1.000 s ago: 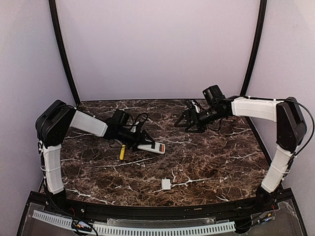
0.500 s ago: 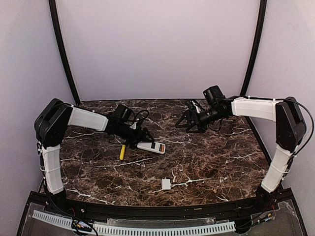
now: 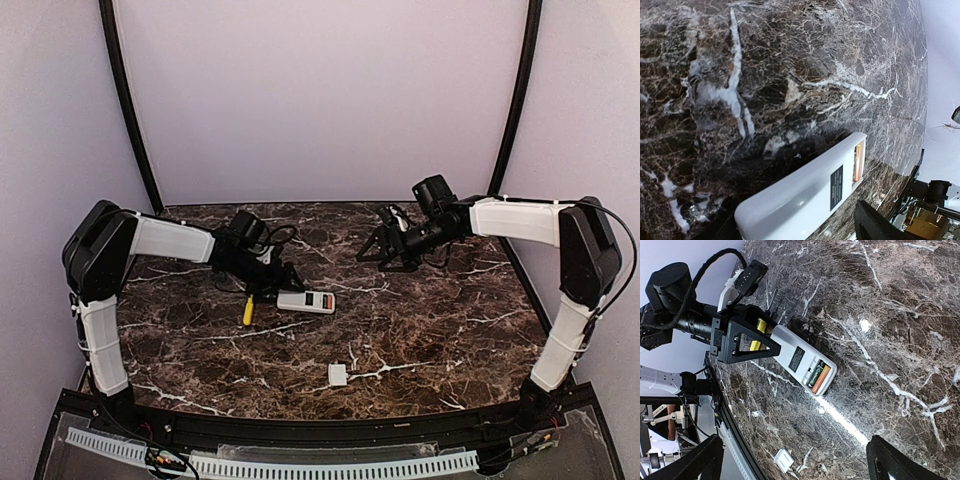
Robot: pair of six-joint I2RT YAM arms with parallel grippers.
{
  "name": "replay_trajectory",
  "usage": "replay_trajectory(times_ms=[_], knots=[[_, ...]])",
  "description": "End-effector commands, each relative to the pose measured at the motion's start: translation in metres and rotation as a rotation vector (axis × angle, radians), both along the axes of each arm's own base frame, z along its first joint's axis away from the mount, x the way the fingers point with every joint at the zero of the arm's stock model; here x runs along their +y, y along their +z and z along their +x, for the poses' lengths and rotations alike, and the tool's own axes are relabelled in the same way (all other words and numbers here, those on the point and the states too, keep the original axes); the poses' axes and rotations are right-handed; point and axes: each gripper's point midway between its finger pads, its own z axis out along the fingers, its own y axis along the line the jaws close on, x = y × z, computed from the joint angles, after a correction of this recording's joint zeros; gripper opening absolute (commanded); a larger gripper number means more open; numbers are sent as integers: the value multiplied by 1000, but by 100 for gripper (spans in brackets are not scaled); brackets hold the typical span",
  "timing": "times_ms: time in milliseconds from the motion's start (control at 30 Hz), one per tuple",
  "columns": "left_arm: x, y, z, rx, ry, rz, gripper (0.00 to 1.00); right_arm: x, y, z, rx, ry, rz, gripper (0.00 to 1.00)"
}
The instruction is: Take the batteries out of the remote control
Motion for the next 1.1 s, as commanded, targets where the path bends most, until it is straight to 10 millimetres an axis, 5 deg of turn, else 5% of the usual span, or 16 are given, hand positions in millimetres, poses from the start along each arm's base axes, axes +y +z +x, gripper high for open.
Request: replay_trajectory(times_ms=[0, 300, 567, 1067], knots=[[16, -1, -20, 56, 22, 54, 76, 1, 2, 5, -13, 3, 1, 99], [34, 2, -18, 6, 41, 147, 75, 0, 2, 4, -15, 4, -1, 99], [53, 27, -8, -86, 25, 276, 74, -4, -1, 1, -19, 1, -14, 99], [105, 51, -18, -162, -20, 536, 71, -7, -5, 1, -25, -1, -28, 99]])
